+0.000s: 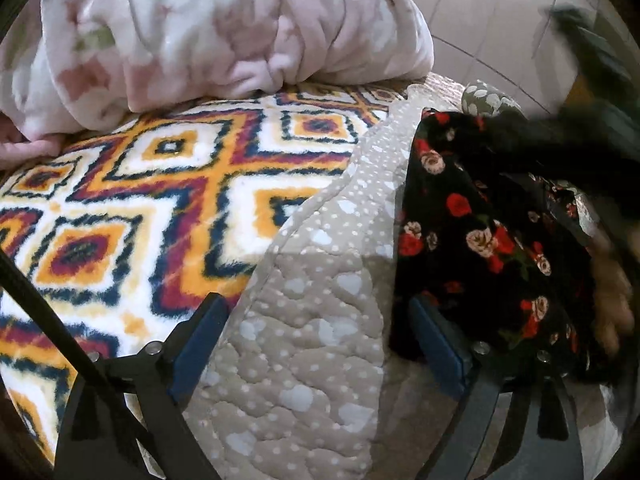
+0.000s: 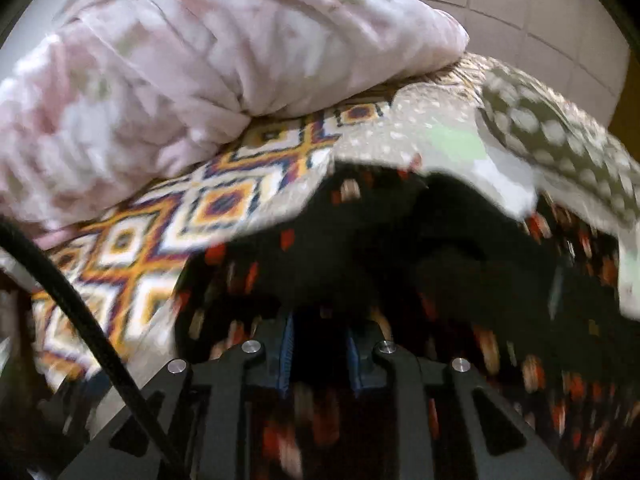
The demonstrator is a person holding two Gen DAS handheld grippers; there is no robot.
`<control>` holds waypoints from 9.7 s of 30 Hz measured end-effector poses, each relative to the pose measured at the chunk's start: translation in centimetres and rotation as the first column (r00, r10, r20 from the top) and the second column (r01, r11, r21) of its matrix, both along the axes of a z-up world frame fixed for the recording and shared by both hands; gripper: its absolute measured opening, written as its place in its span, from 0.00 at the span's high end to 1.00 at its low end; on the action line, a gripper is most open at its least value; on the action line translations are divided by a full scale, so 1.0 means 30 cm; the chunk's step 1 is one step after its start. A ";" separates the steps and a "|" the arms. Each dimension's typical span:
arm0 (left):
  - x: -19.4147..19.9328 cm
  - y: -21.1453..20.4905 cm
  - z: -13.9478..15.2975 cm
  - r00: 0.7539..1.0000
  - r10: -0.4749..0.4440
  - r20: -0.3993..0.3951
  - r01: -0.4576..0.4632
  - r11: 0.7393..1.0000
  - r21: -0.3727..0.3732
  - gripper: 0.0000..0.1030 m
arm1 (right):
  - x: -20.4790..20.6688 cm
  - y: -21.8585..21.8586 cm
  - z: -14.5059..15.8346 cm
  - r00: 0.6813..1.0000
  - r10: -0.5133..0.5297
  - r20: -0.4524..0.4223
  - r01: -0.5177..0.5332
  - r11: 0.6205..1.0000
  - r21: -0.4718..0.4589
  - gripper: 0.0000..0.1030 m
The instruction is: Fold large clothes
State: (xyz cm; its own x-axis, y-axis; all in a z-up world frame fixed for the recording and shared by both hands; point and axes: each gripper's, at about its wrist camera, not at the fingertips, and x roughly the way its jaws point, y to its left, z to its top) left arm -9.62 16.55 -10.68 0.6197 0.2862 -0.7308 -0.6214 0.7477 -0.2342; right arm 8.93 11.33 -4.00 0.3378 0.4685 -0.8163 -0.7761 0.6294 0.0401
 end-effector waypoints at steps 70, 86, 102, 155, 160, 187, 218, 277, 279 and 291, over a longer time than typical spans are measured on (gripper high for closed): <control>0.130 -0.529 0.236 0.950 -0.288 -0.119 0.295 0.955 0.043 0.04 | -0.201 -1.473 -0.044 0.783 -0.606 -0.144 0.621 0.745 0.243 0.45; 0.088 -0.744 0.247 0.913 -0.366 -0.181 0.397 0.900 0.179 0.04 | -0.284 -1.553 -0.057 0.748 -0.642 -0.170 0.663 0.706 0.250 0.41; 0.180 -0.741 0.262 0.909 -0.370 -0.192 0.407 0.889 0.210 0.04 | -0.243 -1.575 -0.102 0.747 -0.634 -0.197 0.664 0.704 0.251 0.39; 0.310 -0.566 0.194 0.927 -0.332 -0.174 0.346 0.937 0.057 0.10 | 0.046 -1.502 -0.182 0.781 -0.389 -0.489 0.603 0.674 0.426 0.24; 0.245 -0.542 0.208 0.941 -0.290 -0.176 0.303 0.951 0.053 0.10 | 0.134 -1.436 -0.210 0.766 -0.374 -0.522 0.619 0.648 0.443 0.72; 0.512 -0.772 0.141 0.865 -0.315 -0.390 0.446 0.838 0.314 0.24 | -0.055 -1.687 -0.186 0.740 -0.382 -0.554 0.652 0.608 0.453 0.77; -0.321 0.153 0.153 0.998 0.065 -0.012 -0.066 0.992 -0.106 0.33 | -0.181 -0.222 0.145 0.983 -0.094 -0.157 0.120 0.979 0.167 0.78; 0.287 -0.318 0.132 0.897 -0.412 0.159 0.441 0.813 -0.380 0.27 | 0.245 -1.157 -0.081 0.794 -0.255 -0.552 0.521 0.755 0.400 0.42; 0.256 -0.328 0.148 0.894 -0.417 0.165 0.448 0.813 -0.371 0.27 | 0.234 -1.199 -0.097 0.779 -0.270 -0.565 0.541 0.745 0.389 0.40; -0.014 -0.172 0.131 0.951 -0.280 0.130 0.308 0.886 -0.346 0.27 | -0.068 -1.093 0.280 0.971 -0.220 -0.099 0.241 0.883 0.403 0.36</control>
